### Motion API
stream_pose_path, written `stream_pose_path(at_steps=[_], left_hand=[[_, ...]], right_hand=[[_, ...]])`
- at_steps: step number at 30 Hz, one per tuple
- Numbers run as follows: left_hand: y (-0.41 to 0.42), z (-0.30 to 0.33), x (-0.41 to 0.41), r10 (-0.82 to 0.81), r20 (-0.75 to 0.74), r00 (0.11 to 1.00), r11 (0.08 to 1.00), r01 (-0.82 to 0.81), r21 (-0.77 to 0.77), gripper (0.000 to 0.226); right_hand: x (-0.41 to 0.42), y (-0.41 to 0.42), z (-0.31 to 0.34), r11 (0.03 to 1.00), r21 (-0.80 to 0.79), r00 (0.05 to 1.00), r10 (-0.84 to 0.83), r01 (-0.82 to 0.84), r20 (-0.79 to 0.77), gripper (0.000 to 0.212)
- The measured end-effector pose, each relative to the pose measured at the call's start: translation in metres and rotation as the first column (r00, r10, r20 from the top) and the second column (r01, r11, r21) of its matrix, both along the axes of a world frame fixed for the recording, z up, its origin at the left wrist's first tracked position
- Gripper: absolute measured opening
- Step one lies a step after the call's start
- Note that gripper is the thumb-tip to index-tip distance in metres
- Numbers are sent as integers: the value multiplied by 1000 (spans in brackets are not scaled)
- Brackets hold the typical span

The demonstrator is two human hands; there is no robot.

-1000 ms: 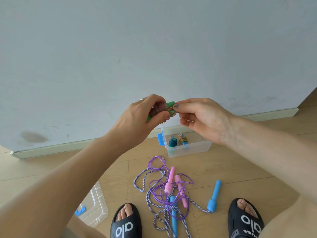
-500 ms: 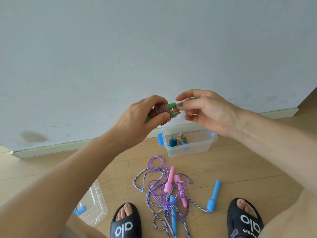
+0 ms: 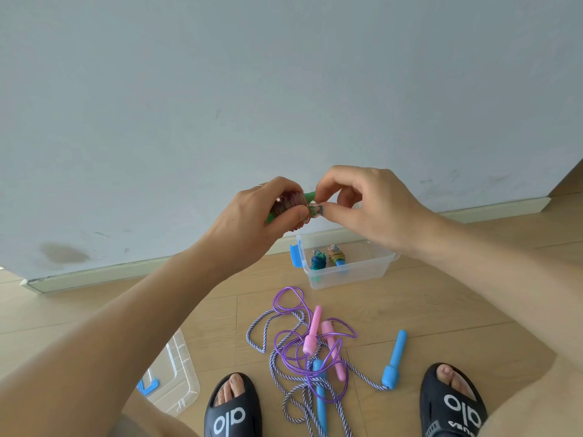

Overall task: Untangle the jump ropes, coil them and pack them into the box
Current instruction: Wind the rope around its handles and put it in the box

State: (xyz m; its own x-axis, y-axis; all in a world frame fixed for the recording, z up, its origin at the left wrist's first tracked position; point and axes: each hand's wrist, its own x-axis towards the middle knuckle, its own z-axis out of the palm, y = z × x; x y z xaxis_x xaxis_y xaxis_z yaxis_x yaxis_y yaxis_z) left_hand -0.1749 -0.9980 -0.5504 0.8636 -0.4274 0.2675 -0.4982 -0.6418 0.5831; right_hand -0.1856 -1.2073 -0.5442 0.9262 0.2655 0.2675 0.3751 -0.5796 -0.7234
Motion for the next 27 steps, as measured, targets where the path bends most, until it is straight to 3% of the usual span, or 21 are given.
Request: stream_pose_path(at_steps=[9, 19, 27], left_hand=[[1, -1, 1, 8, -12, 1000, 1000, -8, -10, 15], [0, -4, 3, 2, 82, 997, 994, -11, 110, 20], [-1, -8, 3, 26, 54, 998, 990, -34, 137, 20]], right_hand=[[4, 4, -6, 973, -232, 991, 30, 1, 133, 4], [7, 9, -8, 975, -220, 997, -4, 21, 77, 4], [0, 16, -14, 969, -247, 1000, -7, 4, -10, 5]])
